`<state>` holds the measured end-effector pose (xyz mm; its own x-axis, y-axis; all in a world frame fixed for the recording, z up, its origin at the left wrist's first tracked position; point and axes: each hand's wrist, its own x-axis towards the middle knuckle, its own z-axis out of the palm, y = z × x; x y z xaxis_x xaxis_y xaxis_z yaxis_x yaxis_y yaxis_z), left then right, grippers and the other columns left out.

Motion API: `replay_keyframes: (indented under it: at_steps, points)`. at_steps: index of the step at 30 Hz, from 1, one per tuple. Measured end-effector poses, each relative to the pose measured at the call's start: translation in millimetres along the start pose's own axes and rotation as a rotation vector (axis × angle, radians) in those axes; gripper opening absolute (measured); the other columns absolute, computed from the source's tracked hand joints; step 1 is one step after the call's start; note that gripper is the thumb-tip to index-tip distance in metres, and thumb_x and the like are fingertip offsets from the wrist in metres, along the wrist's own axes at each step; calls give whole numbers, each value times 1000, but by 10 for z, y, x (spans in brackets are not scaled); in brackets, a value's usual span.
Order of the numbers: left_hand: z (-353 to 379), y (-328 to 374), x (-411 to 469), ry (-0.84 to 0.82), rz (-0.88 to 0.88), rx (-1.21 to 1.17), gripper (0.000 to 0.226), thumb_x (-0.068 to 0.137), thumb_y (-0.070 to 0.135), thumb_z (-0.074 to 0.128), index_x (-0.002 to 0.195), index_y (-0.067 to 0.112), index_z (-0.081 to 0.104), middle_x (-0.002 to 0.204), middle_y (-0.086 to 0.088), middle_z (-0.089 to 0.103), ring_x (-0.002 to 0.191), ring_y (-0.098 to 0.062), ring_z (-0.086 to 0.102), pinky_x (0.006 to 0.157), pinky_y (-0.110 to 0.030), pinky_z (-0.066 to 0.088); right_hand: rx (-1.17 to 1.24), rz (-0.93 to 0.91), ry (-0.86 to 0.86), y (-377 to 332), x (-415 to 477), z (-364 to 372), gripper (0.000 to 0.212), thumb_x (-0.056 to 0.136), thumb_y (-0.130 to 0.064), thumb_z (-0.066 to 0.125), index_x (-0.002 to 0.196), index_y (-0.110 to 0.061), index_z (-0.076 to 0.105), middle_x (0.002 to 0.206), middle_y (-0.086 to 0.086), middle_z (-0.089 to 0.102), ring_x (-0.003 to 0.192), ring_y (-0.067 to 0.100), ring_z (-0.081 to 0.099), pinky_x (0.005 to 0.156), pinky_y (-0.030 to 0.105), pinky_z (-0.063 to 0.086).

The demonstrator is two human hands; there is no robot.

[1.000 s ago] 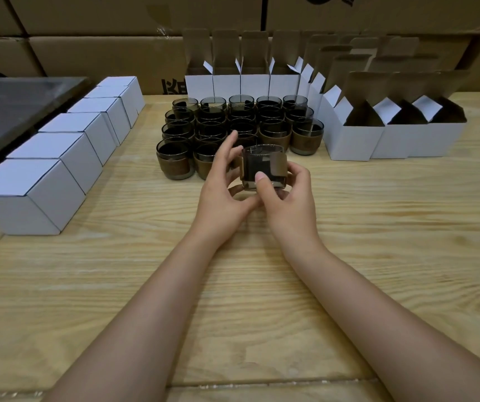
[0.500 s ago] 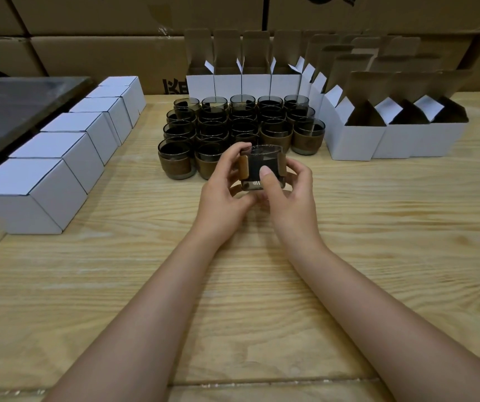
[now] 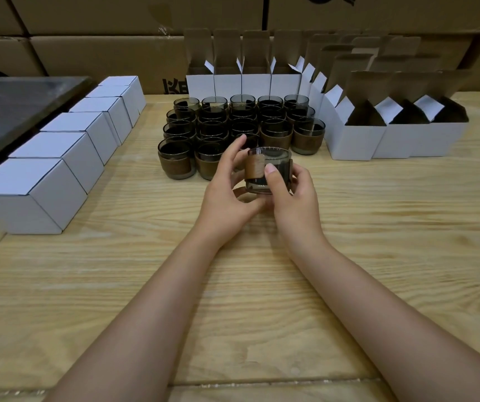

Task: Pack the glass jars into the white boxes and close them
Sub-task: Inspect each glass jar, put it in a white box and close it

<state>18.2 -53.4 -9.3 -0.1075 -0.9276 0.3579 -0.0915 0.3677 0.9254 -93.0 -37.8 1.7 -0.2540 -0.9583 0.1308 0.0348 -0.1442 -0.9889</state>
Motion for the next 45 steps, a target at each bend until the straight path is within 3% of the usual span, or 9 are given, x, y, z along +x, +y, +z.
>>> replay_keyframes:
  at_steps: [5, 11, 15, 20, 25, 30, 33, 40, 45]
  points:
    - [8, -19, 13, -26, -31, 6, 95, 73, 7, 81, 147, 33, 29, 139, 0, 48, 117, -9, 57, 85, -19, 51, 125, 87, -24, -40, 2, 23, 19, 97, -24, 53, 112, -14, 59, 110, 11, 69, 103, 28, 66, 96, 50, 50]
    - [2, -14, 22, 8, 16, 43, 72, 73, 2, 78, 128, 36, 46, 120, 5, 60, 105, -6, 63, 85, -20, 52, 108, 103, -55, -24, 3, 34, 25, 96, -26, 52, 117, -14, 59, 113, 11, 68, 106, 29, 65, 97, 53, 49]
    - [2, -13, 18, 44, 29, 25, 70, 70, -4, 73, 126, 31, 49, 121, -3, 60, 100, -8, 64, 77, -16, 51, 16, 39, -38, -31, -18, 29, 50, 83, -46, 67, 124, -23, 48, 118, 1, 60, 101, 21, 65, 92, 49, 52]
    - [13, -3, 20, 77, 44, 50, 71, 70, -5, 76, 119, 38, 51, 119, -4, 61, 106, -17, 63, 75, -14, 50, -122, -9, 7, -16, -18, 4, 65, 74, -43, 78, 122, -28, 37, 122, 4, 50, 109, 25, 58, 92, 47, 51]
    - [17, 2, 14, 90, 53, 109, 72, 69, -2, 77, 122, 39, 51, 119, 2, 60, 106, -14, 62, 80, -16, 50, -104, -50, 10, -5, -8, 11, 51, 76, -34, 78, 111, -26, 43, 120, 6, 55, 110, 25, 58, 92, 46, 50]
    - [11, 17, -4, 58, 24, 45, 89, 68, 10, 78, 138, 46, 36, 126, 0, 54, 107, -8, 62, 79, -18, 52, 42, -18, -37, 20, 4, 4, 32, 85, -29, 71, 109, -24, 51, 103, -3, 61, 76, 1, 66, 70, 23, 53]
    - [9, 10, -4, 46, 3, 50, 99, 64, 19, 81, 144, 42, 28, 131, -3, 52, 113, -11, 59, 80, -17, 52, 151, 50, -47, 8, 13, 17, 18, 91, -26, 63, 106, -23, 54, 109, 7, 65, 84, 12, 69, 73, 29, 55]
    - [1, 1, -1, 12, 9, 46, 98, 67, 14, 81, 146, 36, 29, 133, 5, 52, 114, -4, 57, 81, -14, 50, 328, 151, -55, -27, 16, 29, 20, 99, -21, 48, 109, -8, 58, 108, 17, 67, 94, 31, 67, 84, 44, 55]
    - [9, -12, 18, 35, 60, 85, 78, 71, -2, 78, 129, 37, 44, 126, 17, 54, 106, 4, 58, 79, -13, 49, 324, 166, -98, -24, 27, 1, 24, 99, -23, 44, 110, -10, 60, 90, 1, 68, 77, 11, 66, 72, 31, 55]
